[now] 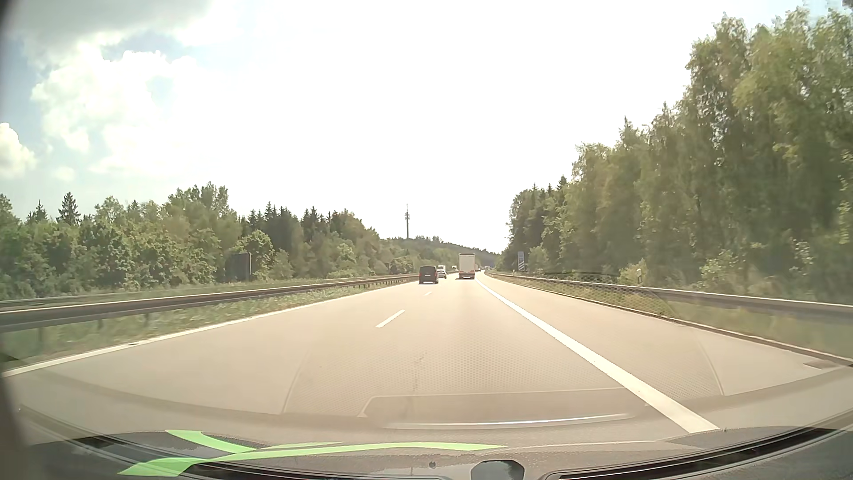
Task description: Follow the waypoints while adhering to traffic rules and regulations
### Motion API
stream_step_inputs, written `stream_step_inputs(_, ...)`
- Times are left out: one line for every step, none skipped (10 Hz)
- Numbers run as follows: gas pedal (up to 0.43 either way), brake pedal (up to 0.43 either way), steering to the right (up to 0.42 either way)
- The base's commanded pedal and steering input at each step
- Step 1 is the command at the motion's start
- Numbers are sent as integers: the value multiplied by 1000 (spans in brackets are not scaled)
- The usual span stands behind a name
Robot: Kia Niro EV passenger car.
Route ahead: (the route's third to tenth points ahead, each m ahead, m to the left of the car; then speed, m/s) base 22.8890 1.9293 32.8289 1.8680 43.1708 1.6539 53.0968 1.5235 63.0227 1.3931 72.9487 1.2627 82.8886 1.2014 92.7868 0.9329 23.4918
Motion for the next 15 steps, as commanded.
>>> stream_step_inputs(248,0,-3)
stream_step_inputs(248,0,-3)
stream_step_inputs(248,0,-3)
stream_step_inputs(248,0,-2)
stream_step_inputs(248,0,-2)
stream_step_inputs(248,0,-2)
stream_step_inputs(248,0,-2)
stream_step_inputs(248,0,-2)
stream_step_inputs(248,0,-3)
stream_step_inputs(248,0,-2)
stream_step_inputs(248,0,-2)
stream_step_inputs(248,0,-3)
stream_step_inputs(248,0,-3)
stream_step_inputs(248,0,-2)
stream_step_inputs(248,0,-2)
